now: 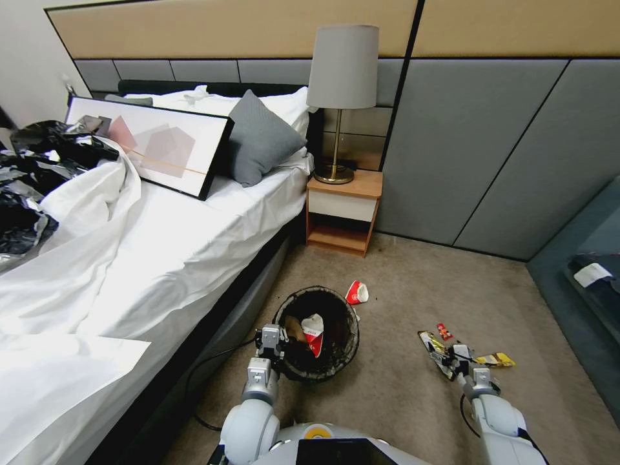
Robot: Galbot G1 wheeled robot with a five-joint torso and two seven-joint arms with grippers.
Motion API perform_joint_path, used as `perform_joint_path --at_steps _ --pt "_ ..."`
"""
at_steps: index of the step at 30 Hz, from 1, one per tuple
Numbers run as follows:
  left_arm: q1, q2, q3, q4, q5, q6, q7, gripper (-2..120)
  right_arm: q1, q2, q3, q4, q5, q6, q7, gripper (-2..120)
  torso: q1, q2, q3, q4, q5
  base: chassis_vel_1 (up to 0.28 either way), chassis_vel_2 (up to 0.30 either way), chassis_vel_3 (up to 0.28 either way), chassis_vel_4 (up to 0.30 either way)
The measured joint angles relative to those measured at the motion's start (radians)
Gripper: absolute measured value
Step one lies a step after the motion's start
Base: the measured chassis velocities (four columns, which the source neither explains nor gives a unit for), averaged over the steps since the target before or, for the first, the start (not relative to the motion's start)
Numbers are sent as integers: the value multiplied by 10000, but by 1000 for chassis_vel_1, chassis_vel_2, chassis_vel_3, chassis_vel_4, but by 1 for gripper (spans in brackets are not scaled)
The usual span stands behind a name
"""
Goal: Pick up the trash bin, then pick up the garbage from the floor and place it into the trash bin.
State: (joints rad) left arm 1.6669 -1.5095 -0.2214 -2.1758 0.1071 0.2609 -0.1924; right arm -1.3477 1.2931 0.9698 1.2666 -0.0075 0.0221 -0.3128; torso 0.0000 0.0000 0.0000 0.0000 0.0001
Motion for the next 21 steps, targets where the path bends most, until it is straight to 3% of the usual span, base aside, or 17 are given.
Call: perform_joint_path --at_steps 21 --pt "74 23 3 -42 87 -16 -7 1 1197 -140 -435 -2795 735 -107 377 97 -1 0 0 0 0 0 0 0 0"
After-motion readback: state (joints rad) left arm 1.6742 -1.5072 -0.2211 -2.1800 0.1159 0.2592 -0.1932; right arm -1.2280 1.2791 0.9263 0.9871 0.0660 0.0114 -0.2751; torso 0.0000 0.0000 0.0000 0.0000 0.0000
